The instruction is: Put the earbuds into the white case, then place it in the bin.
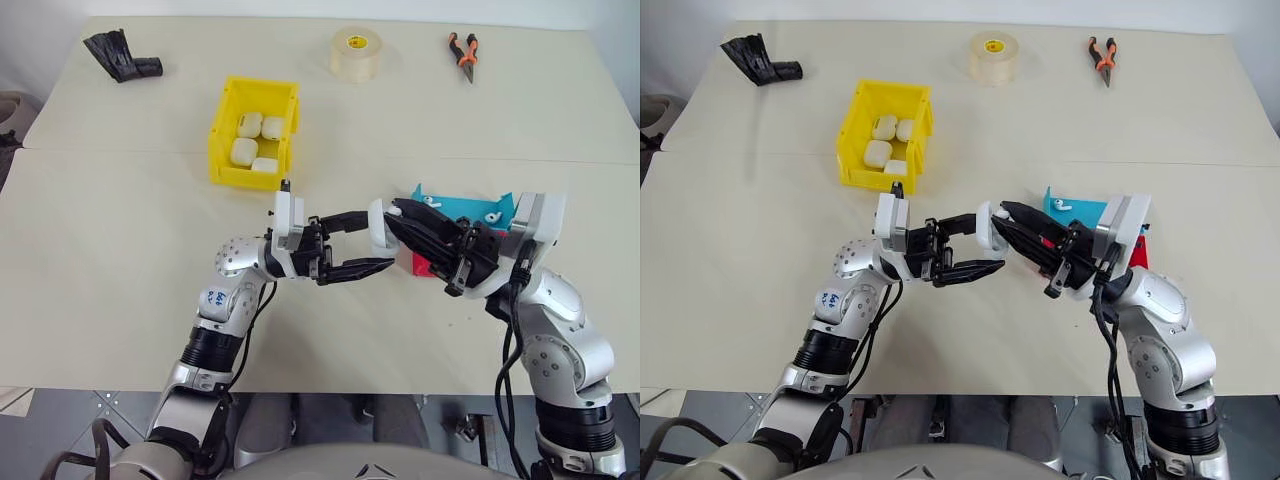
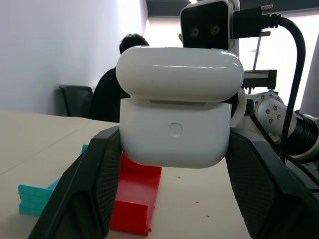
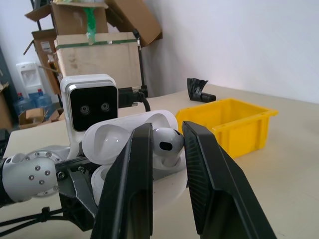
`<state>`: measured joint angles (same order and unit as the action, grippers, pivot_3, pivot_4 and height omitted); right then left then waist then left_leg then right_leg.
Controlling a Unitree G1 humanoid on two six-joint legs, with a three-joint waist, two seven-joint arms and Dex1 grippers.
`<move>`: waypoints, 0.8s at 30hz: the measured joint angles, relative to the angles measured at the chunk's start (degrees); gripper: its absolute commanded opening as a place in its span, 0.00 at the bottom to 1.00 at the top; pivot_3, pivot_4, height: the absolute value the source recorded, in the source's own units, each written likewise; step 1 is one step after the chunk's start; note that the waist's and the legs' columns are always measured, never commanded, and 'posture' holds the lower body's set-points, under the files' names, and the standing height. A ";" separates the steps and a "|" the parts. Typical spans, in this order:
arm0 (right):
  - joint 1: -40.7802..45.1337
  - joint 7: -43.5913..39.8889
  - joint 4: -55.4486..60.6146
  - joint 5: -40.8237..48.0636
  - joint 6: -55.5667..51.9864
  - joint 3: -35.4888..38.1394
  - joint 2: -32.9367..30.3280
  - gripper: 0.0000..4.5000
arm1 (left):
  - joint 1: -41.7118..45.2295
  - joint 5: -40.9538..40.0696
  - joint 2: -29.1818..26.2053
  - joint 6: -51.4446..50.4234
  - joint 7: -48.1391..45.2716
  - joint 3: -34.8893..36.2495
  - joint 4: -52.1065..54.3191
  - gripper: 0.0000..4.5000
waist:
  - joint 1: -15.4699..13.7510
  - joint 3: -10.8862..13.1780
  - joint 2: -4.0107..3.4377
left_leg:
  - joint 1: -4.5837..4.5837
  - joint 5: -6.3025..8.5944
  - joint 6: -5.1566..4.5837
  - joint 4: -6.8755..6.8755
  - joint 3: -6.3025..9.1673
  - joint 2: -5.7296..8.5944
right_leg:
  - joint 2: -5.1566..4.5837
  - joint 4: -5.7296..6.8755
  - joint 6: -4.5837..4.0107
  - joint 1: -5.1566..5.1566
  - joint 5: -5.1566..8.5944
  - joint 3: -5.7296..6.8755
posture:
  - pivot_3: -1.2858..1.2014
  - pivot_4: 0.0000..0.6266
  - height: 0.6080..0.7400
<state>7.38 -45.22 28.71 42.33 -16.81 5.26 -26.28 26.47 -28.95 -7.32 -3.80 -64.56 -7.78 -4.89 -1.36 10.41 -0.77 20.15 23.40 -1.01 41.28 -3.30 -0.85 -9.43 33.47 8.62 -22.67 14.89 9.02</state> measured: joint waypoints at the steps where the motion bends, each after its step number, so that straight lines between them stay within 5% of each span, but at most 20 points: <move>1: 0.39 0.02 -0.02 0.63 -0.79 0.07 -0.03 0.28 | 0.00 0.00 0.00 0.23 -0.01 0.07 0.00 0.61 | 0.00 0.00 0.00 | 0.00 0.00 0.00 0.00 0.00 0.00 | 0.00 0.00 0.00 0.00 0.00 0.00 | 0.52 0.24 1.00; 11: 1.64 -0.62 -0.25 2.17 -3.39 2.64 -4.25 0.99 | 0.03 -0.05 0.38 1.57 -0.05 0.57 0.01 0.61 | -0.21 0.00 0.00 | 0.02 0.00 0.00 0.01 0.01 0.01 | 0.00 -0.01 0.00 0.00 0.00 0.00 | 0.52 0.24 1.00; 18: -6.98 -6.61 -7.44 -0.25 -0.69 16.16 -14.27 0.99 | -0.77 -0.05 -1.20 2.91 -0.07 2.10 0.13 0.61 | -0.26 0.00 0.00 | 0.01 0.00 -0.01 -0.04 -0.03 0.01 | -0.01 -0.03 0.00 0.01 0.00 -0.01 | 0.52 0.24 1.00; 24: -12.16 -13.35 -20.42 -8.78 10.91 20.19 -15.38 0.99 | -2.09 -0.04 -1.98 3.84 0.00 2.45 0.04 0.61 | -0.14 0.00 0.00 | -0.05 0.00 -0.01 -0.04 -0.14 0.00 | 0.00 -0.02 0.00 0.01 0.00 -0.08 | 0.52 0.24 1.00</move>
<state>-4.77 -58.58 8.29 33.54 -5.90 25.45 -41.67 24.38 -28.99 -9.30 0.04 -64.56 -5.33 -4.85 -1.49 10.41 -0.77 20.10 23.40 -1.02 41.24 -3.45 -0.85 -9.43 33.46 8.63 -22.66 14.89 8.94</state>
